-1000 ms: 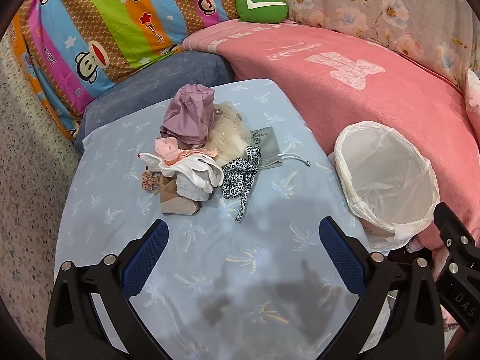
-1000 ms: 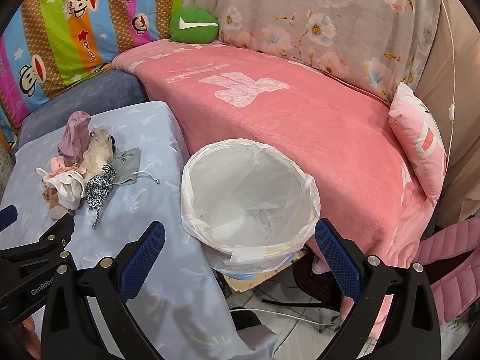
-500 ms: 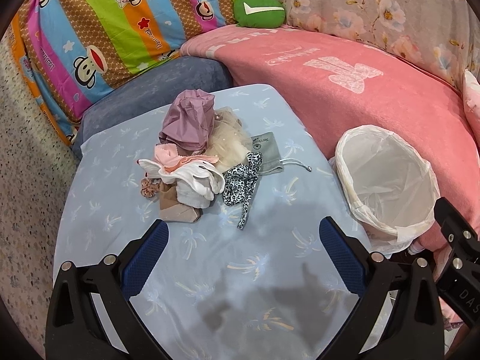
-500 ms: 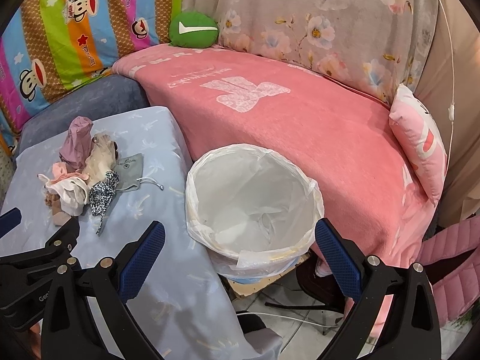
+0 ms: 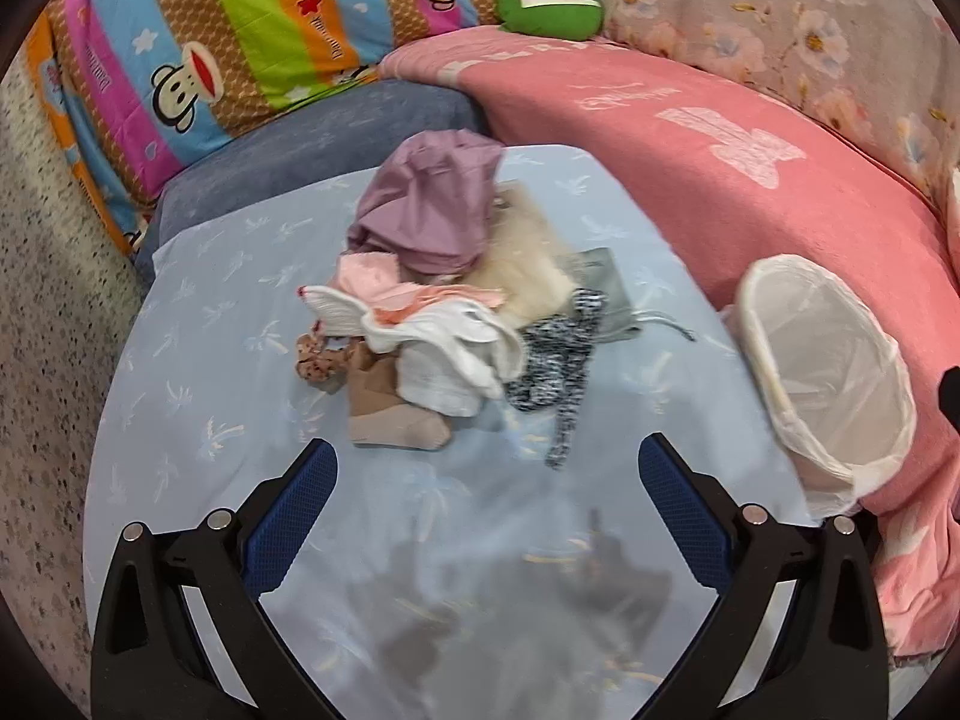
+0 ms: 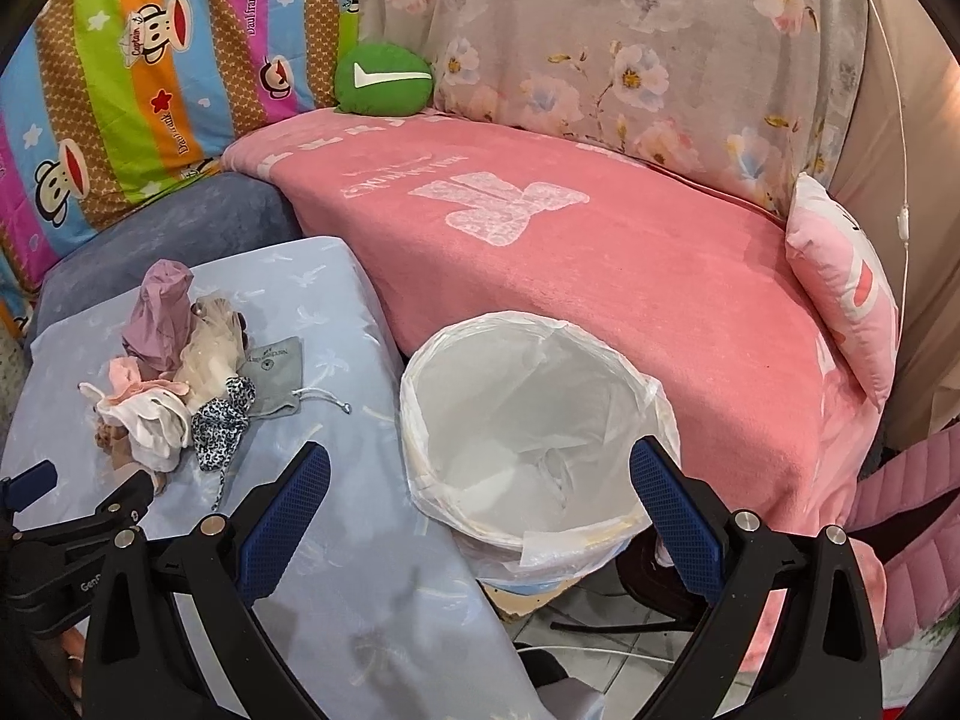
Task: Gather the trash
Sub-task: 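Reach the left tool into the pile and close on the beige stocking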
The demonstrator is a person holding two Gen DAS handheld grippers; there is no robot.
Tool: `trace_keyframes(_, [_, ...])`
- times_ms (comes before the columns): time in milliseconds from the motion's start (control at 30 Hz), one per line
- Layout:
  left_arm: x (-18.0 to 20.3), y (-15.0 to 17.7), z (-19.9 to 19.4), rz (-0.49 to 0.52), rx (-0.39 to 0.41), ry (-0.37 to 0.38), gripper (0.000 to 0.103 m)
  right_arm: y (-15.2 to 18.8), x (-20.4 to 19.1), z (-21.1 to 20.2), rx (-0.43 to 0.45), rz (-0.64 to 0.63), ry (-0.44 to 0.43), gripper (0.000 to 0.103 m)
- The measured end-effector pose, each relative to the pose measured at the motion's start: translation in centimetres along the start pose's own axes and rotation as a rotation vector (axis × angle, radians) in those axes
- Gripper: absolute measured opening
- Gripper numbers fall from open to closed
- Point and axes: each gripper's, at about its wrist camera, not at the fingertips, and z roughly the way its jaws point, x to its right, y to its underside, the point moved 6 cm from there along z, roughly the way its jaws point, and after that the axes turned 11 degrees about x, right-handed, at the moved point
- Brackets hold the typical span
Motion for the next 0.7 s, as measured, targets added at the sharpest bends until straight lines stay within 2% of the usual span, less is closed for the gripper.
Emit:
trace_keyframes(333, [-7.4, 0.9, 4.8, -0.131, -0.047, -0.04, 0.096, 1.4, -6.1, 3.1, -0.037, -0.037, -0.096, 0.096])
trace_keyframes(500, [-8.6, 1.4, 6.6, -0.179, -0.068, -0.007, 0.095, 2.1, -9.3, 4.7, -0.066, -0.056, -0.158, 0.096])
trace_keyframes(600, [-8.5, 1.8, 7.5, -0.168, -0.079, 0.008, 0.086, 2.4, -10.9, 5.5, -0.078, -0.067, -0.181, 0.096])
trace_keyframes(667, [-8.6, 2.1, 8.1, -0.175, -0.098, 0.022, 0.072, 2.5, -11.8, 6.0, -0.085, -0.07, -0.195, 0.096])
trace_keyframes(700, [-8.8, 2.3, 8.4, -0.187, -0.112, 0.035, 0.07, 2.6, -12.1, 6.2, -0.089, -0.068, -0.203, 0.096])
